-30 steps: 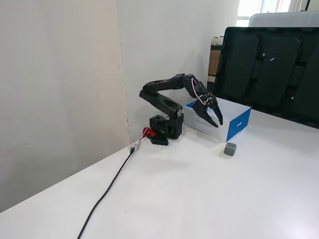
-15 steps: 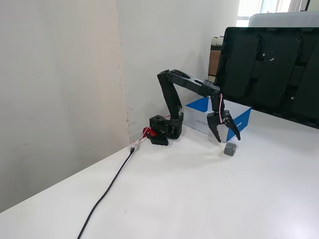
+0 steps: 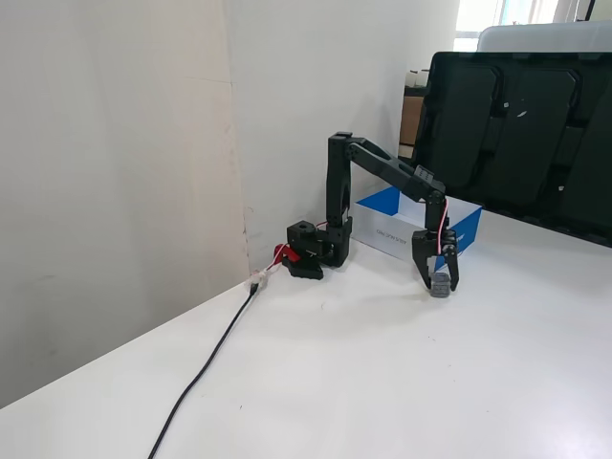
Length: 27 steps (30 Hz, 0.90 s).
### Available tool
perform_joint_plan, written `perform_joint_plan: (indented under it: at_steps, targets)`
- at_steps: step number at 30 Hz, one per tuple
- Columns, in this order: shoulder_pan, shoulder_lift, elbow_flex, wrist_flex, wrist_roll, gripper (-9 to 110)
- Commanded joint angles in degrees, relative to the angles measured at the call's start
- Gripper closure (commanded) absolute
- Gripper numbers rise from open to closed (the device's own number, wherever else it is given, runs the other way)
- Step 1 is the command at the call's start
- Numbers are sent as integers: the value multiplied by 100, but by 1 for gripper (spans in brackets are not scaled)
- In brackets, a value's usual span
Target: Pick the gray block and keep it in the box.
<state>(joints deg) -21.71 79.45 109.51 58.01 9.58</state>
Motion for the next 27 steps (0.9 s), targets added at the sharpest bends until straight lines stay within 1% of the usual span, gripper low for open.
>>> perform_joint_plan:
  at_steps: [1,4,7,10,12,15,17,20,22,27]
  targets:
    - [88,105,-369,-26,44,101]
    - [132,167,-413,70,44,101]
    - [220,703,-387,325,44,101]
    - [466,1521,-580,809,44,101]
    - [589,1907,-1020,1477,44,101]
    - [519,2522,-1354,2030,44,101]
    - [193,2654,-1916,2769,44,101]
    - [-501,3059,-2610,3472,79,101]
    - [-1081,3393,-2681,3542,97,101]
    - [-2725,3437,-2663,3454,97,101]
